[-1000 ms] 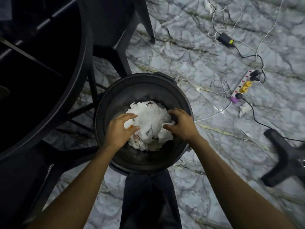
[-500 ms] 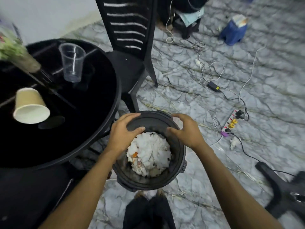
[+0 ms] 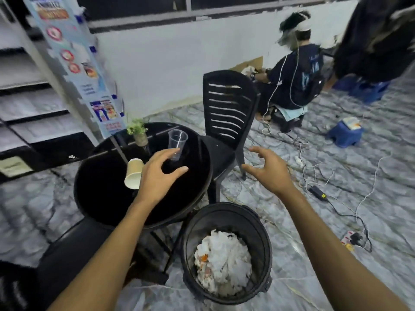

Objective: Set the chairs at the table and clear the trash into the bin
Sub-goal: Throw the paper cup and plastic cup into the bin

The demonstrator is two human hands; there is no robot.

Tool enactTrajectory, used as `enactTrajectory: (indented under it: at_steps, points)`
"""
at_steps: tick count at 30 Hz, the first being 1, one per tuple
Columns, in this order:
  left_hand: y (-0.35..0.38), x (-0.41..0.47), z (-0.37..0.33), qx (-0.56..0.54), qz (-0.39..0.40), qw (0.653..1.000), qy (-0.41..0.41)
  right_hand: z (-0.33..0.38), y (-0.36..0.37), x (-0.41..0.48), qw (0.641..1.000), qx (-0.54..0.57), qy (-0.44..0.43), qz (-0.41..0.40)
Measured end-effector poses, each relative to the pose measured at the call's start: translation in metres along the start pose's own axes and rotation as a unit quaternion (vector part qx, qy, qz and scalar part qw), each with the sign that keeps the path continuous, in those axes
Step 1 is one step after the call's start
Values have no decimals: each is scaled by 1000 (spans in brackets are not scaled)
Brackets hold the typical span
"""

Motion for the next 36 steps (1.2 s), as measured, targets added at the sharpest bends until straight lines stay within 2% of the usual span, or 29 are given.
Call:
enactTrajectory:
  at_steps: [8,16,23,36]
  points:
    - [-92,8,49,35,-102,992,-65,68,71,33,995,23,-80,61]
    - [-124,23,109,61,-133,983,-109,102,146,59,990,33,-100,98]
    - [-113,59,169,50,-115,981,-149,107,208,95,990,23,-82,109]
    - [-56,103,267,63,-78,973,-207,64,323,143,995,10,-33,93]
Point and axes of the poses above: each hand's wrist, its own x-axis towards the middle knuckle, its own y-axis out of the palm, z = x × y, the point moved 10 cm from there along x, towards the middle knuckle, and after that the axes turned 11 degrees about -z, right-handed, at the moved point
